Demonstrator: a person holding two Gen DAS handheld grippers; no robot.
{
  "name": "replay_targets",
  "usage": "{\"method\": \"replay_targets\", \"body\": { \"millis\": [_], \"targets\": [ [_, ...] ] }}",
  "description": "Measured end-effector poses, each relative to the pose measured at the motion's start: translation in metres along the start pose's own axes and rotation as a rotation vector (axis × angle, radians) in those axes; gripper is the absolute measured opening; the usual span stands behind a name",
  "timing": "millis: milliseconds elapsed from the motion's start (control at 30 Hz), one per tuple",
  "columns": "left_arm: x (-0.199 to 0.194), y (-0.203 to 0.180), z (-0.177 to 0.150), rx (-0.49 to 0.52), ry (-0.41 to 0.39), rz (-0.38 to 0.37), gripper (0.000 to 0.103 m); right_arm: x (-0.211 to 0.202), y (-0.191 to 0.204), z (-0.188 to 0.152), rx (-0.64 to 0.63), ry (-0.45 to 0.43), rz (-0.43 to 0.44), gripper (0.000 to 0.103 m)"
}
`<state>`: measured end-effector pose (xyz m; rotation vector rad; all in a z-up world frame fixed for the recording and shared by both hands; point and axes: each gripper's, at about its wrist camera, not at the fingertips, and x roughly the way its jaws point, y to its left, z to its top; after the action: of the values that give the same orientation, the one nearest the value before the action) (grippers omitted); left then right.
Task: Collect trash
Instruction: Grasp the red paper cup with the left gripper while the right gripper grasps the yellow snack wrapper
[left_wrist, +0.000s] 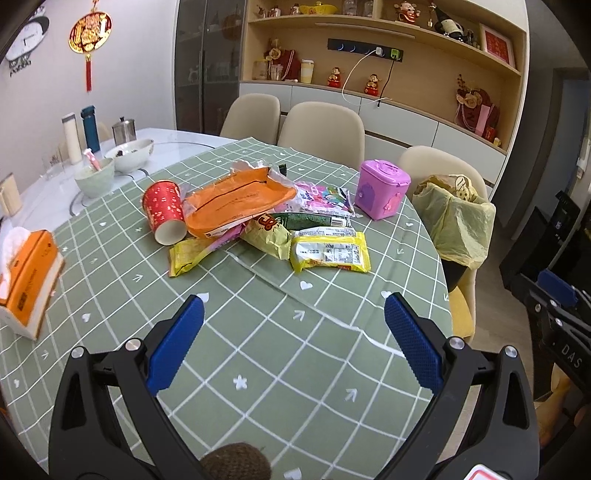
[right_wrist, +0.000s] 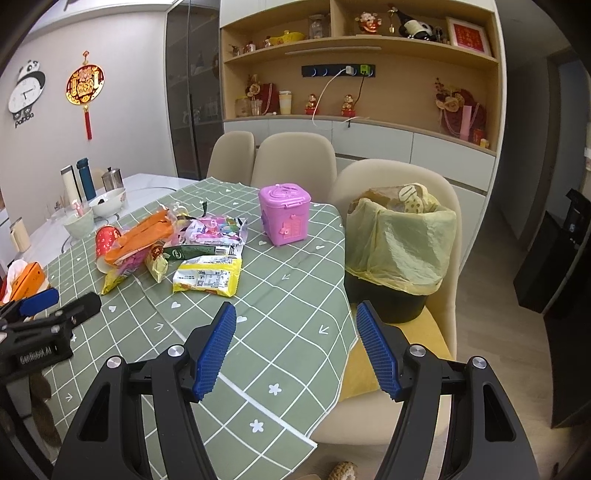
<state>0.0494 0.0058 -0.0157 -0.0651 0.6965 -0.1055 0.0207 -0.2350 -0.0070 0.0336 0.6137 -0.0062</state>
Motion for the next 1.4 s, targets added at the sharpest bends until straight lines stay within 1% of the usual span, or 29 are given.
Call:
{"method": "replay_targets", "body": {
  "millis": [67, 133, 200, 267, 333, 400, 467, 533, 600, 700, 733, 800, 833, 867, 933, 1033, 1100, 1167, 1233, 1333, 1400],
  "targets": [
    [0.011, 0.012, 0.006, -0.007, 0.005, -0.009, 0.094, 0.008, -0.001, 0.003, -0.007, 0.012, 0.002, 0.064],
    [0.023, 0.026, 0.016, 0.008, 0.006, 0.02, 0.094, 0.018, -0.001, 0.006, -0.013, 0.029, 0.006, 0.064],
    [0.038, 0.043, 0.026, 0.026, 0.032, 0.052, 0.094, 0.028, -0.001, 0.01, -0.013, 0.047, 0.016, 0.064],
    [0.058, 0.075, 0.04, -0.013, 0.074, 0.084, 0.094, 0.038, 0.002, 0.015, -0.011, 0.059, 0.024, 0.064],
    [0.07, 0.103, 0.051, -0.062, 0.081, 0.113, 0.094, 0.047, 0.009, 0.02, -0.024, 0.068, 0.03, 0.064],
    [0.083, 0.136, 0.064, -0.151, 0.079, 0.107, 0.092, 0.055, 0.017, 0.023, -0.049, 0.073, 0.035, 0.064],
    [0.098, 0.174, 0.075, -0.306, 0.073, 0.058, 0.089, 0.062, 0.024, 0.025, -0.07, 0.079, 0.038, 0.064],
    [0.12, 0.202, 0.085, -0.422, 0.097, 0.021, 0.088, 0.07, 0.031, 0.029, -0.089, 0.093, 0.043, 0.064],
    [0.144, 0.217, 0.091, -0.461, 0.136, 0.008, 0.08, 0.081, 0.038, 0.034, -0.104, 0.103, 0.055, 0.064],
    [0.175, 0.222, 0.098, -0.455, 0.199, 0.011, 0.073, 0.095, 0.048, 0.043, -0.129, 0.105, 0.079, 0.064],
    [0.185, 0.223, 0.099, -0.451, 0.223, 0.005, 0.071, 0.102, 0.052, 0.047, -0.133, 0.112, 0.1, 0.064],
    [0.196, 0.222, 0.098, -0.446, 0.256, 0.011, 0.057, 0.117, 0.059, 0.054, -0.133, 0.131, 0.157, 0.064],
    [0.197, 0.221, 0.098, -0.44, 0.259, 0.004, 0.057, 0.127, 0.065, 0.059, -0.132, 0.145, 0.192, 0.064],
    [0.193, 0.219, 0.097, -0.426, 0.254, 0.001, 0.054, 0.137, 0.073, 0.064, -0.132, 0.157, 0.221, 0.064],
    [0.183, 0.214, 0.095, -0.396, 0.241, -0.01, 0.053, 0.152, 0.088, 0.075, -0.133, 0.161, 0.261, 0.064],
    [0.156, 0.199, 0.088, -0.338, 0.227, -0.037, 0.052, 0.177, 0.112, 0.092, -0.134, 0.173, 0.312, 0.055],
    [0.138, 0.191, 0.082, -0.331, 0.218, -0.065, 0.052, 0.195, 0.128, 0.101, -0.119, 0.195, 0.349, 0.054],
    [0.118, 0.181, 0.074, -0.333, 0.207, -0.091, 0.052, 0.206, 0.139, 0.105, -0.113, 0.212, 0.361, 0.054],
    [0.106, 0.172, 0.067, -0.331, 0.203, -0.105, 0.052, 0.221, 0.151, 0.107, -0.118, 0.243, 0.381, 0.054],
    [0.093, 0.161, 0.058, -0.321, 0.195, -0.089, 0.053, 0.243, 0.163, 0.109, -0.158, 0.254, 0.389, 0.054],
    [0.087, 0.157, 0.052, -0.322, 0.187, -0.072, 0.053, 0.251, 0.163, 0.111, -0.189, 0.255, 0.399, 0.054]
  ]
}}
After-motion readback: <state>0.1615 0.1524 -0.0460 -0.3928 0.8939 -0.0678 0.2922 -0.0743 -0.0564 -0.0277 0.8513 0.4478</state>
